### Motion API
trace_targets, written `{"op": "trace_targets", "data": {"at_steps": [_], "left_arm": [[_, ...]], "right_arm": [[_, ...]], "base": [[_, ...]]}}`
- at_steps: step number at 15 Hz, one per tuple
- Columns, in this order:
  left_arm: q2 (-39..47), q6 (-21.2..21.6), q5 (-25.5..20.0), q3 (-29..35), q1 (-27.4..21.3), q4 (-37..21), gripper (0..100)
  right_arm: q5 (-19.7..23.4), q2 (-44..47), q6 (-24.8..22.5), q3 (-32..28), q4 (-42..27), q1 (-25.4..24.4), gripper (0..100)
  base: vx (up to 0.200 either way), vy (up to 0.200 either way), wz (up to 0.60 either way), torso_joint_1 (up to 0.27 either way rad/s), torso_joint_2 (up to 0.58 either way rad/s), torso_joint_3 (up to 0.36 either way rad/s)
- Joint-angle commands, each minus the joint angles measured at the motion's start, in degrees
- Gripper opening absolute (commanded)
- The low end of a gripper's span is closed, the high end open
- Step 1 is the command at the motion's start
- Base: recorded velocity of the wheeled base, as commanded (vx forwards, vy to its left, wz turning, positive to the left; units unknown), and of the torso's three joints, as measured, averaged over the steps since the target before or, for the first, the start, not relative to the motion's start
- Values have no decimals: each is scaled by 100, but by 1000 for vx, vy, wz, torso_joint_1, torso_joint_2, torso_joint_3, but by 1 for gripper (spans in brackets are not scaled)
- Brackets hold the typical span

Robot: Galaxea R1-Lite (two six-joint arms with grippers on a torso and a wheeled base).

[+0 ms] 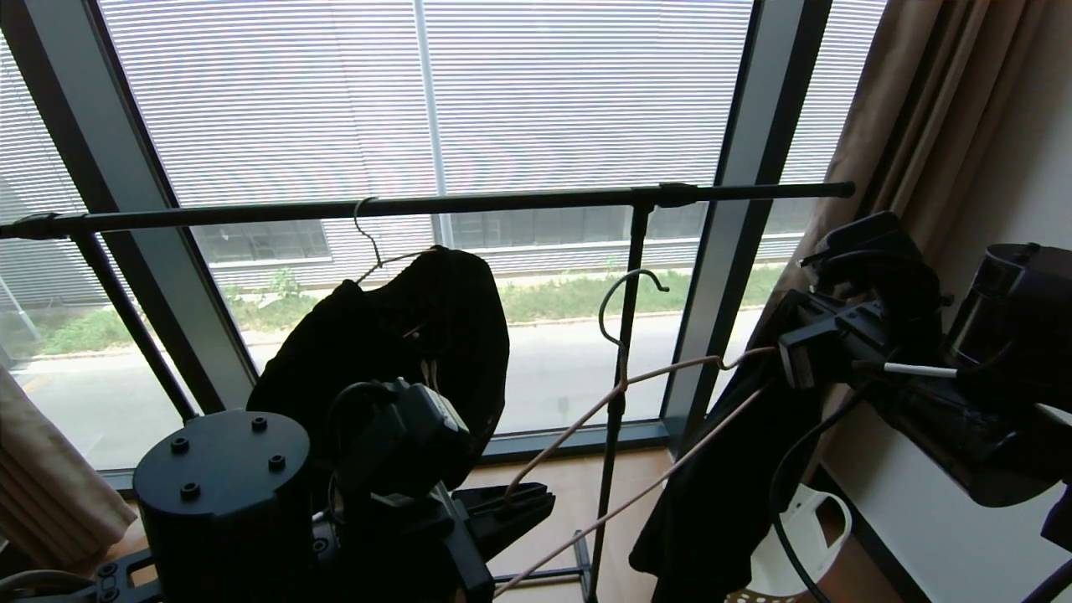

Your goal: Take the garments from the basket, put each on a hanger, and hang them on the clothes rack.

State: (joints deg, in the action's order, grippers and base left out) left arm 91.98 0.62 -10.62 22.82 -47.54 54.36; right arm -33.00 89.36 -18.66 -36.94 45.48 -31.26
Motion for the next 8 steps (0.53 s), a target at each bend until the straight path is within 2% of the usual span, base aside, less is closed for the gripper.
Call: {"op": "trace_targets", "data": {"at_steps": [1,8], "left_arm": [[4,-1,-2,29,-71,5,0],[101,-53,7,302,-1,5,0]], "right_arm": [[-5,82,12,-77,-4,6,0],[-40,82,188,81,4,-3,0]], "base": [[0,0,0,0,0,0],[0,0,0,0,0,0]]}}
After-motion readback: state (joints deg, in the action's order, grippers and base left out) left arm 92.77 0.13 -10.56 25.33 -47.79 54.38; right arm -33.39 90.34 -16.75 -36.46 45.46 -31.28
